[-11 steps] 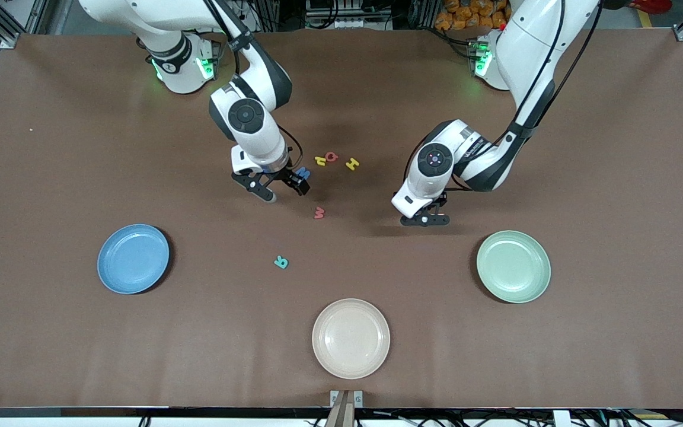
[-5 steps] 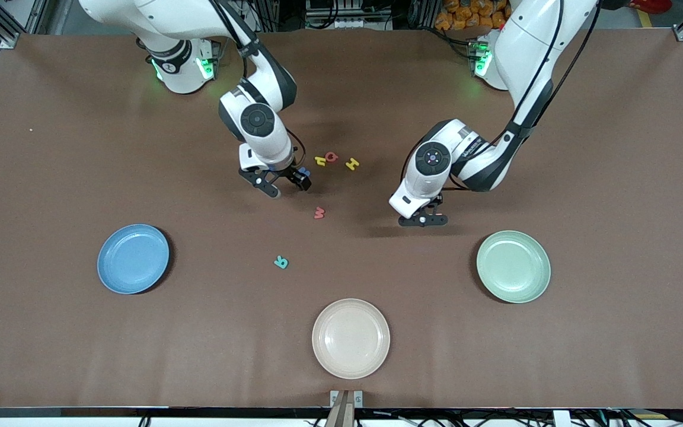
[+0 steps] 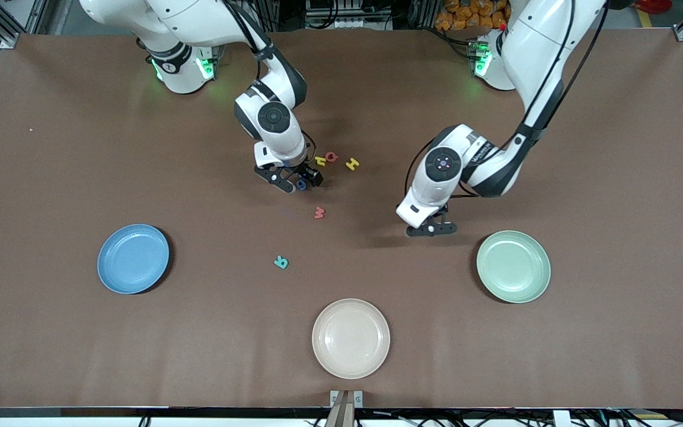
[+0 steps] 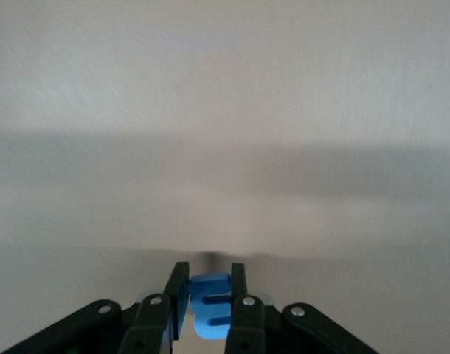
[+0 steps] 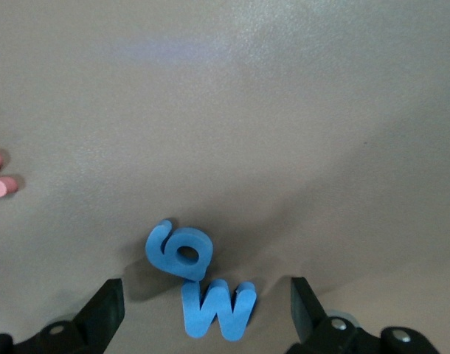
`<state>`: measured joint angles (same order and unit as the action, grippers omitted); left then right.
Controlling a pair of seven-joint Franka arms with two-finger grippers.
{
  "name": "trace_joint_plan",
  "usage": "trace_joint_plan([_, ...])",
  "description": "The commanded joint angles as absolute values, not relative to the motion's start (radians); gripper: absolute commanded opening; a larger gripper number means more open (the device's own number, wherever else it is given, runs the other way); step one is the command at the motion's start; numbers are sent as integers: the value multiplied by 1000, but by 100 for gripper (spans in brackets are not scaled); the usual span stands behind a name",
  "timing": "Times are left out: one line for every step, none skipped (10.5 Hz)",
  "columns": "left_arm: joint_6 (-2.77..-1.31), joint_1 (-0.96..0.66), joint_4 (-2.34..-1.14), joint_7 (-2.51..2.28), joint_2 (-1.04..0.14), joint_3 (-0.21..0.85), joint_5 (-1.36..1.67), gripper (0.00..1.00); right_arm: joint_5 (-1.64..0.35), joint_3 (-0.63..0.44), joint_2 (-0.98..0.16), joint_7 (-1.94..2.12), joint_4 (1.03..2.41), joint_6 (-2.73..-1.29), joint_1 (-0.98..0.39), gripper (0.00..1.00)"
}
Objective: Sort uppercase to blue plate, lowercase to green plate
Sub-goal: 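Carry the blue E onto the green plate and open the left gripper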
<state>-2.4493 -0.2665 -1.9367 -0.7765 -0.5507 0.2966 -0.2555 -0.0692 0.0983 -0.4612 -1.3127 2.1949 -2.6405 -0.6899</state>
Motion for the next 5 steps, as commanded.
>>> trace_joint_plan([-2393, -181, -1907, -674, -503, 302, -284, 0, -60, 94, -466, -1333, 2204, -2652, -699, 100])
trace_joint_plan([-2391, -135, -1908, -585, -483, 304, -276, 0, -60, 94, -466, -1333, 2204, -2652, -699, 100])
trace_joint_plan([-2370, -96, -1907, -499, -470, 304, -275, 0, -60, 94, -465, -1335, 2204, -2649, -699, 100])
trace_joint_plan([-2358, -63, -1907, -429, -456, 302, -273, 0, -60, 94, -466, -1338, 2204, -2649, -699, 100])
trace_joint_plan([-2355, -29, -1908, -370, -451, 302, -273, 0, -60, 94, -465, -1341, 2206, -2649, -704, 100])
